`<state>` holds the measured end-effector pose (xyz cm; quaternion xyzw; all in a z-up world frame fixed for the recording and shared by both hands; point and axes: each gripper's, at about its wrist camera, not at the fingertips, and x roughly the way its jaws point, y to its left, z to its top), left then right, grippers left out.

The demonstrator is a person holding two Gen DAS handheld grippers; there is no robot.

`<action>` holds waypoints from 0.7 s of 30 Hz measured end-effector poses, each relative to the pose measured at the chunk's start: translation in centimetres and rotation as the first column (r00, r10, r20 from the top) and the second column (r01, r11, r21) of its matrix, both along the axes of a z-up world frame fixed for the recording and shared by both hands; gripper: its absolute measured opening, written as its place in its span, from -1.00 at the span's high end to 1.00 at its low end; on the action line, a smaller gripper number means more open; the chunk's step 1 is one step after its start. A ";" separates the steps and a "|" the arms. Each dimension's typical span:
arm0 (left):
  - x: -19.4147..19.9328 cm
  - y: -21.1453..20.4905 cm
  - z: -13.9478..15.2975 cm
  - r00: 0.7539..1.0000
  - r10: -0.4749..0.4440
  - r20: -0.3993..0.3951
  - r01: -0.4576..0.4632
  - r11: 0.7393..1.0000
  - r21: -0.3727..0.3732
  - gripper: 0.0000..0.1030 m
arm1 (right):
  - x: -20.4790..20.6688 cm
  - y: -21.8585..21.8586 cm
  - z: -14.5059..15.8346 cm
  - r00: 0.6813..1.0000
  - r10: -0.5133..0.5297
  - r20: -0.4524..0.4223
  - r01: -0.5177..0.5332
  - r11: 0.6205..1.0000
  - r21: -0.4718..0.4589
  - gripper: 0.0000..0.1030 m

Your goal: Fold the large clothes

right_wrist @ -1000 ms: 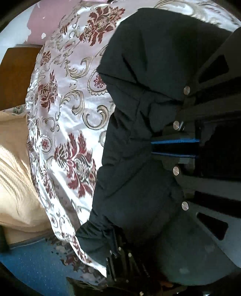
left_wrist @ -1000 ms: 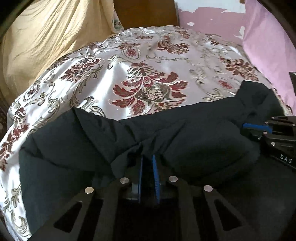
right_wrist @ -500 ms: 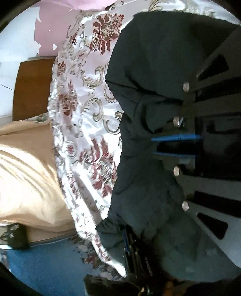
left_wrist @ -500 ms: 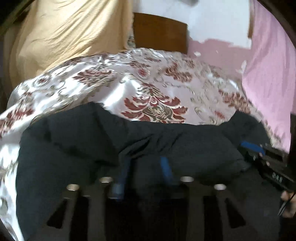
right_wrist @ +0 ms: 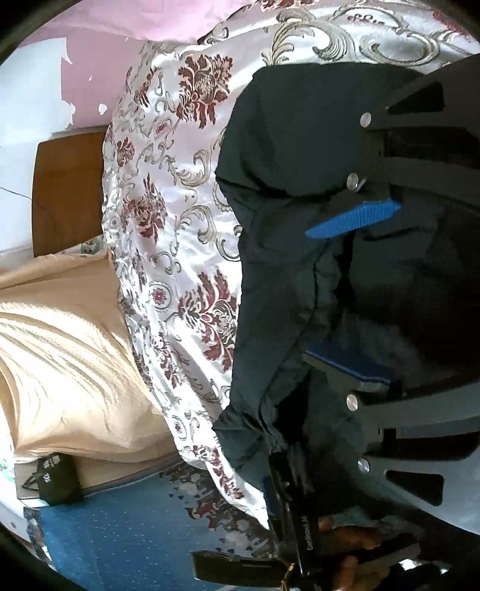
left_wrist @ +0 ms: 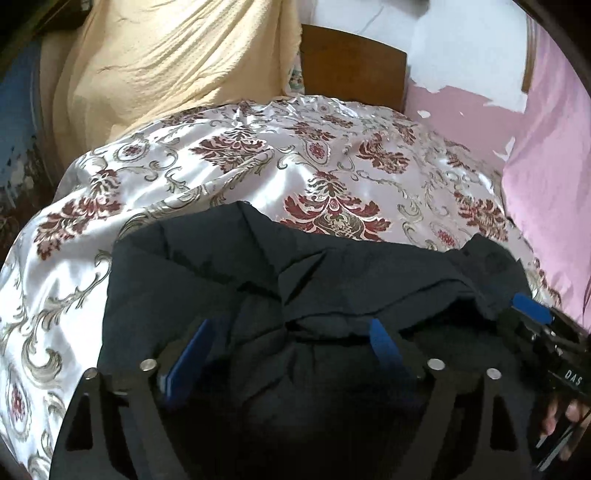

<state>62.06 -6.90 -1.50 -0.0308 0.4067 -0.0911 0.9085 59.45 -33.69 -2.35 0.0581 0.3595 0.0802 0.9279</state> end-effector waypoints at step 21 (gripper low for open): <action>-12.2 0.7 8.4 0.980 0.044 0.196 -0.035 0.998 -0.045 -1.00 | -10.0 0.3 7.3 0.987 -0.099 0.125 0.089 0.993 0.083 -0.75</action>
